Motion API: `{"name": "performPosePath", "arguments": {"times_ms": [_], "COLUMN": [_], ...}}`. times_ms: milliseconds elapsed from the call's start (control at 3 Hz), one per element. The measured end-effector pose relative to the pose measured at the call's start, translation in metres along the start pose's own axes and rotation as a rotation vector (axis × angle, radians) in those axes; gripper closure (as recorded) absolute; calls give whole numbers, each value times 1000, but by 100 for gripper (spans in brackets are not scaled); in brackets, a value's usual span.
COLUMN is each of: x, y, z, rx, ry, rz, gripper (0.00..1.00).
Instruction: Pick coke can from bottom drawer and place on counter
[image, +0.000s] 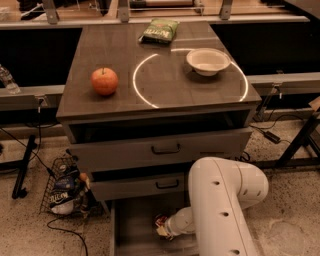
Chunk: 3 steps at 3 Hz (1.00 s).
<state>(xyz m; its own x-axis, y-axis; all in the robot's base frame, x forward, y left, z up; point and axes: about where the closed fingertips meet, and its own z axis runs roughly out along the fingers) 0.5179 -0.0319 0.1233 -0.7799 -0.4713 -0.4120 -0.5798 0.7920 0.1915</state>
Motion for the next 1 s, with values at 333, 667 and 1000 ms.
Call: {"name": "performPosePath", "arguments": {"times_ms": [333, 667, 1000], "x": [-3, -13, -23], "y": [-2, -1, -6], "z": [-14, -46, -96], "rx": [16, -3, -34], "ry": [-28, -58, -69], "rz": [5, -32, -89], "gripper": [78, 99, 100]}}
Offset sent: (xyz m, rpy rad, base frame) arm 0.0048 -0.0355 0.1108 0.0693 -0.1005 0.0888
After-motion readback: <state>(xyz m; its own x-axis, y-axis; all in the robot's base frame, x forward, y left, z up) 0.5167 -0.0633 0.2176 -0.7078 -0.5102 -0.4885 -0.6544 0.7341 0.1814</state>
